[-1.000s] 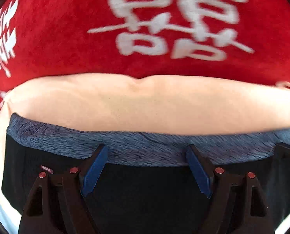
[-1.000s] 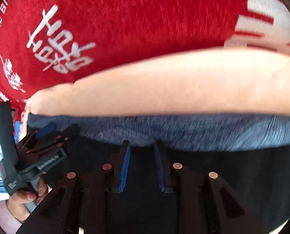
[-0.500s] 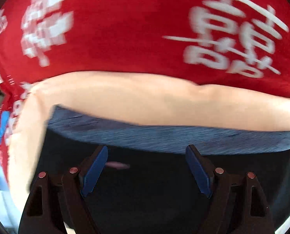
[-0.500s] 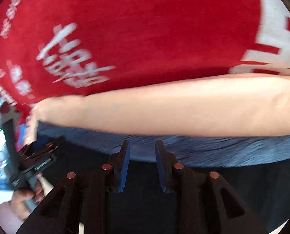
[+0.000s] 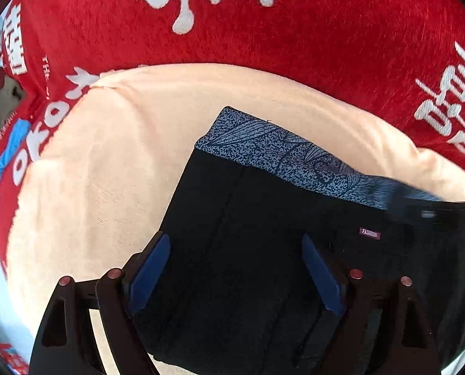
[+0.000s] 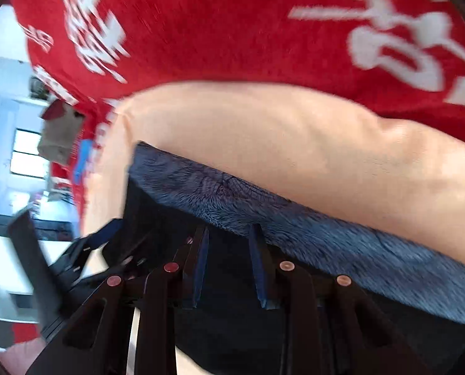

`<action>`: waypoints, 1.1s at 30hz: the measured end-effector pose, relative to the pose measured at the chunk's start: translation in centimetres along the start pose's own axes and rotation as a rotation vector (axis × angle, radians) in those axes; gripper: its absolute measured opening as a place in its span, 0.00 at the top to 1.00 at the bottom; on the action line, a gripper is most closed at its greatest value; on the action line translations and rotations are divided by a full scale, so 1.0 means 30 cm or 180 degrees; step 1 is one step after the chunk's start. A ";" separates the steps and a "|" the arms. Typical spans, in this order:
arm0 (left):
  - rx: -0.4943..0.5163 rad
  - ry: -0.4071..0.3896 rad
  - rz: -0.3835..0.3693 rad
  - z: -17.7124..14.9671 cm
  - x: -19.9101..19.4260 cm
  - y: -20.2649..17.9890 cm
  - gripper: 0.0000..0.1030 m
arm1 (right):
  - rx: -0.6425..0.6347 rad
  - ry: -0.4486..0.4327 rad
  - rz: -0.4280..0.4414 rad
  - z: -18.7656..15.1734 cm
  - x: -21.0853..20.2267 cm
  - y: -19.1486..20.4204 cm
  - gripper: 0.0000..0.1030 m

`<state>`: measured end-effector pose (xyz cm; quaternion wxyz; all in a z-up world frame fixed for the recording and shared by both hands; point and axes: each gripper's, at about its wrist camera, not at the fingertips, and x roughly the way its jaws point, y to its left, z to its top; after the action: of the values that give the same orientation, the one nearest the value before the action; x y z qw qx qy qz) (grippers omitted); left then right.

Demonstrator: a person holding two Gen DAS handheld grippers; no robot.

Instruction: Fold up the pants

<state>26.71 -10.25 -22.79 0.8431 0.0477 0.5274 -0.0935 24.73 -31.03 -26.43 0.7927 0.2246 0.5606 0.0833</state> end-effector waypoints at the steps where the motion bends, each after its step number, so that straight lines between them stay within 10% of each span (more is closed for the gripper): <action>1: -0.0030 -0.0004 -0.0040 -0.003 0.002 0.012 0.13 | 0.0007 0.0006 -0.0101 0.015 0.024 0.007 0.71; 12: 0.0073 0.0018 -0.0044 -0.010 -0.013 0.050 0.04 | 0.0093 -0.0164 -0.0233 0.064 -0.030 0.017 0.61; 22: 0.0728 0.0220 -0.0383 -0.202 -0.231 -0.314 0.04 | 0.0568 -0.0311 -0.0220 -0.280 -0.392 -0.195 0.31; 33: 0.1588 0.0349 -0.0827 -0.417 -0.372 -0.886 0.04 | 0.1571 -0.0833 -0.0493 -0.688 -0.823 -0.608 0.28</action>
<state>5.39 -32.81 -17.77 0.7565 0.1906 0.5346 -0.3249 -5.39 -51.23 -19.21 0.7837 0.3760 0.4723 -0.1461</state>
